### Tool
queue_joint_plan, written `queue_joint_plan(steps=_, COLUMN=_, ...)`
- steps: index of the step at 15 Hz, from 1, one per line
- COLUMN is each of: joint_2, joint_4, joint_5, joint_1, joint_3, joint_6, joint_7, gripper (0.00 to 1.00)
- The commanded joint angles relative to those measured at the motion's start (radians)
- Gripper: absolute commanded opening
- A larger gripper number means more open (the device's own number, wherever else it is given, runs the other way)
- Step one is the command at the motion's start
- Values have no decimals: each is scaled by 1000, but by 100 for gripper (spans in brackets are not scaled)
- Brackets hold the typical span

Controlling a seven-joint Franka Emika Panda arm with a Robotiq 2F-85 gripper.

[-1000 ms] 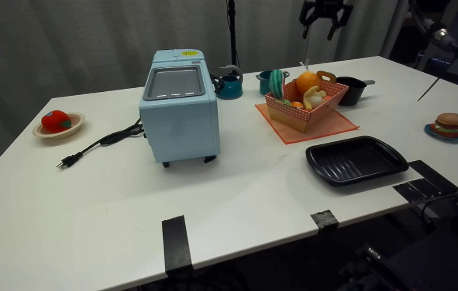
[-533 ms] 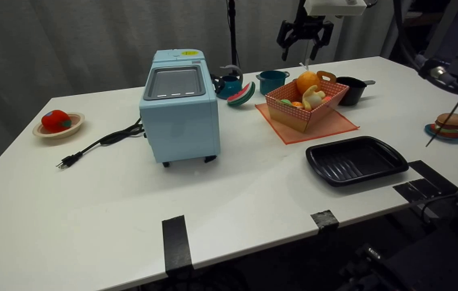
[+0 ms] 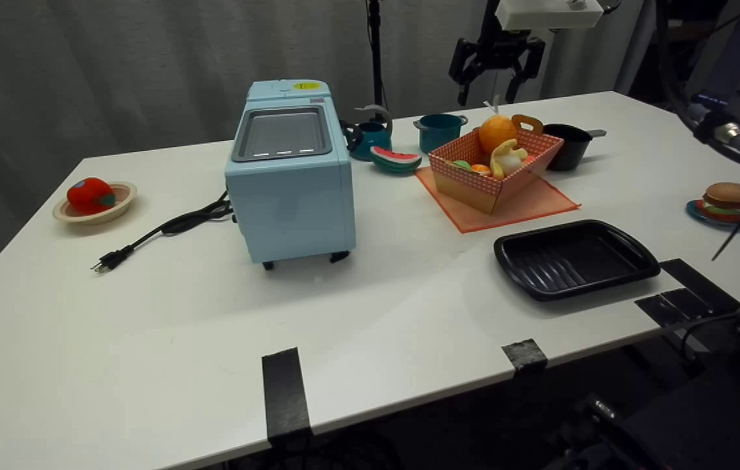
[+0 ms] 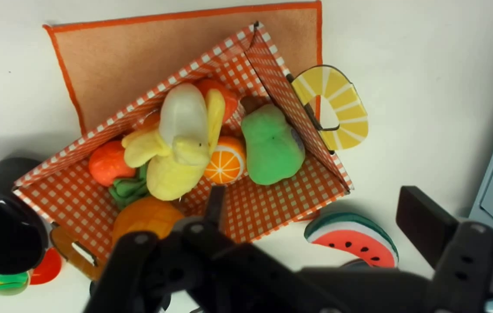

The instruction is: Remove the watermelon from the pot and place it in the basket

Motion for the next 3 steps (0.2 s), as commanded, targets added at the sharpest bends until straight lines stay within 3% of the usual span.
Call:
queue_joint_plan(steps=1, joint_2=0, joint_4=1, joint_5=-2, joint_1=-5, joint_3=5, joint_6=-2, joint_7=1, gripper=100)
queue_joint_plan(steps=3, joint_2=0, joint_4=1, joint_5=-2, joint_1=-5, joint_3=5, joint_6=-2, joint_7=1, gripper=100)
